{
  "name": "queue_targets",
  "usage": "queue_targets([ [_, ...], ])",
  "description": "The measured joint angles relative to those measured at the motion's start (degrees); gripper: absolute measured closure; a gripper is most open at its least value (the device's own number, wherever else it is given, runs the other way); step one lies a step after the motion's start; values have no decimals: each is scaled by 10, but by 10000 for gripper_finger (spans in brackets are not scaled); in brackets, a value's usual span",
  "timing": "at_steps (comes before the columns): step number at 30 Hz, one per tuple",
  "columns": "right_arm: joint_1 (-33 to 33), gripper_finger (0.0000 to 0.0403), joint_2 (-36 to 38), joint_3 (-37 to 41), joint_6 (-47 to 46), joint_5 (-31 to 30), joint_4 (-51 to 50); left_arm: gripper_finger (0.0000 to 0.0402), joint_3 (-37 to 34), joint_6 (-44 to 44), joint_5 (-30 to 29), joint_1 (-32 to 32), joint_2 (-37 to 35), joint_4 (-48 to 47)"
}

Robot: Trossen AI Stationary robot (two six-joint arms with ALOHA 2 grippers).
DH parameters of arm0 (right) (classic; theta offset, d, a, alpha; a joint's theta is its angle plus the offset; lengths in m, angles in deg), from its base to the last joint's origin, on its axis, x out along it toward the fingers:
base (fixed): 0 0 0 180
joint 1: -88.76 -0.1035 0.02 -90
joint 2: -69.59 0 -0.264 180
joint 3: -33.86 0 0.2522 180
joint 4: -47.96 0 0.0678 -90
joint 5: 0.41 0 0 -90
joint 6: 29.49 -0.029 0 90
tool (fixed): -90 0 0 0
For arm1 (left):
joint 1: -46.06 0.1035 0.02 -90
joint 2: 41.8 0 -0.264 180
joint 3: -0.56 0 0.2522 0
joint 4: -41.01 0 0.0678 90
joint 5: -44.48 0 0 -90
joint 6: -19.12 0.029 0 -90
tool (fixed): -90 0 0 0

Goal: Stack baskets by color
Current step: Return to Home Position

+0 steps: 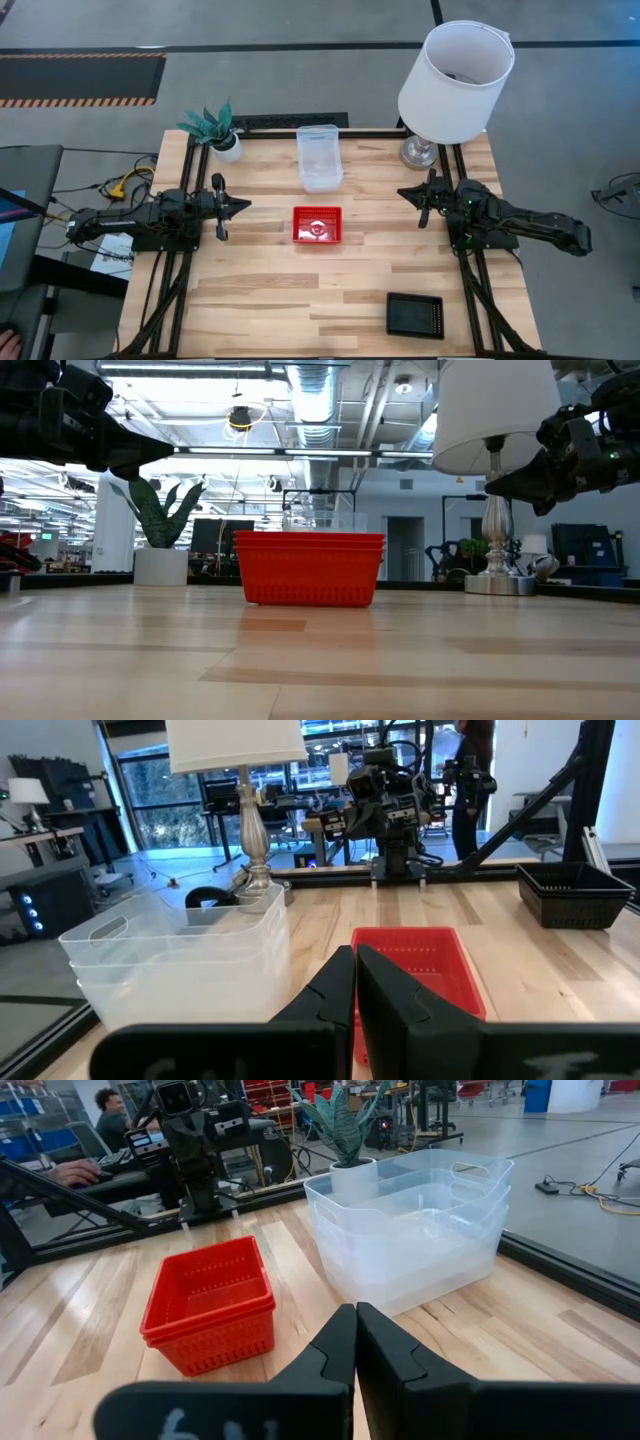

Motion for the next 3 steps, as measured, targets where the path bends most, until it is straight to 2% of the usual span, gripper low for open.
queue_targets([
  [3,0,369,0,0,0,0,0,401,0,0,0,0,0,0],
])
